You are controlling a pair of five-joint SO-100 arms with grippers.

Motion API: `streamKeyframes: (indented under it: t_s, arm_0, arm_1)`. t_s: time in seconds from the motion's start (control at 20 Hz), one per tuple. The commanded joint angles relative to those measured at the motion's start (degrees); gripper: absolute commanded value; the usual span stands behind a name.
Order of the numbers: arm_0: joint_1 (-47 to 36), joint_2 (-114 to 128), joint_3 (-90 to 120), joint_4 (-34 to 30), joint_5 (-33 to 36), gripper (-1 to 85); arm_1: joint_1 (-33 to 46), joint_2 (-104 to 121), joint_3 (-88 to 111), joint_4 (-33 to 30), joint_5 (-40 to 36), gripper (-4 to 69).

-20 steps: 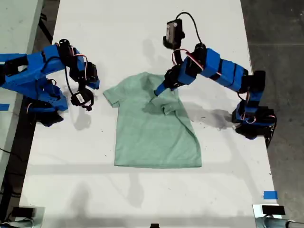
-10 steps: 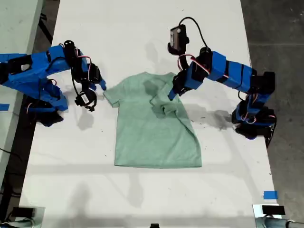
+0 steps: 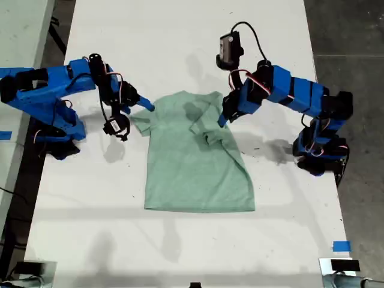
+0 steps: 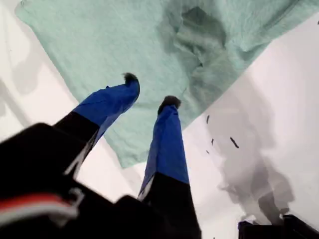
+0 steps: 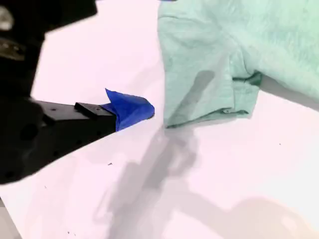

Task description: Fold tshirt

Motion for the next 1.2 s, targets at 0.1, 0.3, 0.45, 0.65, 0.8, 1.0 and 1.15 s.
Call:
streamKeyframes:
  t_s: [0.1, 0.3, 0.45, 0.65, 0.8, 1.0, 1.15]
  arm_0:
    - [-4.7, -0.1, 9.9, -10.0, -2.1, 32.9]
    - [-6.6, -4.6, 13.8, -14.4, -2.0, 28.1]
    - [-6.0, -12.5, 11.1, -14.3, -1.5, 25.6]
    - [-5.5, -21.4, 6.6, -14.4, -0.4, 22.7]
    - [-5.4, -21.9, 4.4, -14.1, -0.4, 20.6]
    - [-3.3, -20.5, 0.0, -7.8, -1.9, 26.1]
    - [-2.4, -12.6, -0.7, -3.8, -3.6, 26.1]
  arm_1:
    - [-1.9, 6.3, 0.7, -0.2, 0.9, 11.6]
    - [-2.1, 8.2, 2.7, -0.5, 1.1, 10.9]
    - [-2.1, 10.9, 5.7, -1.1, 1.5, 10.0]
    - [-2.3, 16.4, 12.7, -3.8, 2.4, 9.3]
    - [-1.5, 21.5, 19.2, -7.1, 2.3, 9.0]
    - [0.3, 25.9, 23.0, -7.5, 1.3, 9.0]
    - [0.5, 26.2, 23.9, -7.6, 1.2, 9.0]
